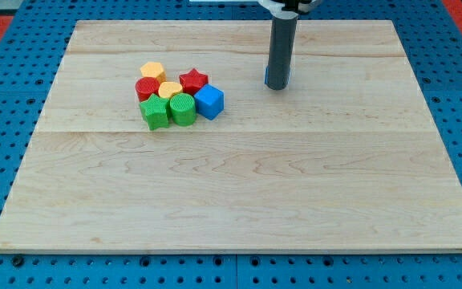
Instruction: Place the blue triangle into the group of blocks
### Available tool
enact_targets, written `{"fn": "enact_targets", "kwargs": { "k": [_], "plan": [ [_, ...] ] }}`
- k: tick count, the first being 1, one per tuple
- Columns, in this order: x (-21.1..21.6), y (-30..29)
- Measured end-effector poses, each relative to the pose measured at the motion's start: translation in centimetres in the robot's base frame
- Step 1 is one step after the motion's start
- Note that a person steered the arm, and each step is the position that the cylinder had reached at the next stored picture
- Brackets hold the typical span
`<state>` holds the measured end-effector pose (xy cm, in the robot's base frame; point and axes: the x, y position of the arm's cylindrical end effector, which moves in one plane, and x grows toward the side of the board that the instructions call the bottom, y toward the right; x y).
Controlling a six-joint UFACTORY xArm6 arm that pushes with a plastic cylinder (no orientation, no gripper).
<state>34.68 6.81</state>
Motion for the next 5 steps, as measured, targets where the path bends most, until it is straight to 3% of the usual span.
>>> {"fn": "enact_targets", "kwargs": {
  "k": [5],
  "plan": [
    [-2.0,5.0]
  ]
}}
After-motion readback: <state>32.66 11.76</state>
